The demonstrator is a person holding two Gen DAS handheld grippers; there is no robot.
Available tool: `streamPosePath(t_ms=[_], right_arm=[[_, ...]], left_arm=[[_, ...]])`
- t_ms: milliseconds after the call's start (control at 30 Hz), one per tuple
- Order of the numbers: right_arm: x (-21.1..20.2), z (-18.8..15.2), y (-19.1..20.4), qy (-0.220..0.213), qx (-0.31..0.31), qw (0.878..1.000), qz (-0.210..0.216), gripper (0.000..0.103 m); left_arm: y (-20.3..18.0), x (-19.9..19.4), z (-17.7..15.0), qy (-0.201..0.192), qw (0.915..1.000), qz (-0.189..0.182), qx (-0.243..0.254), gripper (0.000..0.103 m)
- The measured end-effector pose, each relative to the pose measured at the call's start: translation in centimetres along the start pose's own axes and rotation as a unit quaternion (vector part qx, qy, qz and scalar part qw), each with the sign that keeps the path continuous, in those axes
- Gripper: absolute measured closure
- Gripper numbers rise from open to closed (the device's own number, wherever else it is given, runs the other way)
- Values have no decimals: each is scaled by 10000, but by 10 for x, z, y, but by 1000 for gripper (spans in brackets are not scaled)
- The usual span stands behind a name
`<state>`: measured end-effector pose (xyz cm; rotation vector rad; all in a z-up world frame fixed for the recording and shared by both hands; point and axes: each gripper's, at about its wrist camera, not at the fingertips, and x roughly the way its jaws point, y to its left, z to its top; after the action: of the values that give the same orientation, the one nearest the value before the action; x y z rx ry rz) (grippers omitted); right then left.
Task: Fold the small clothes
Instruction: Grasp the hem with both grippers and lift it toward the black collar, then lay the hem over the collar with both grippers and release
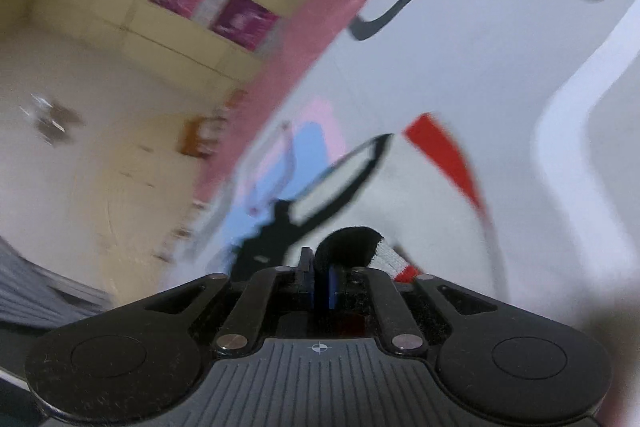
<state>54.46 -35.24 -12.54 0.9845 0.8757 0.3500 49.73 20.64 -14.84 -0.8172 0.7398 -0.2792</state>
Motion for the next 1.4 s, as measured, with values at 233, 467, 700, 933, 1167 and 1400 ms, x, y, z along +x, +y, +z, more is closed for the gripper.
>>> streamPosePath(t_ms=[233,467,700,933,1167,1400], right_arm=[[1,18,-1,-778,-430,9960,-129,34],[-4,-11,34,-387,-2247,9717,-610,34],[52,-49,54,-19,-3928,8988,-1946,85],[33,-47,65,-787,-3830,9032,-1769,100],[62,-32,45,-474,-3506,9040,-2399,100],[49,-60,86,-656,-3962,8961,-1893,36]], left_arm=[[4,13,17,-465,9984,-315,26,40],[-19,15,22,180,9868,577,1504,45],[-46,43,5,558,9388,1610,2993,80],[-56,30,14,-93,9472,1351,2907,98],[-40,58,18,250,9522,1623,2578,93],[-83,29,-14,-132,9446,1401,2965,63]])
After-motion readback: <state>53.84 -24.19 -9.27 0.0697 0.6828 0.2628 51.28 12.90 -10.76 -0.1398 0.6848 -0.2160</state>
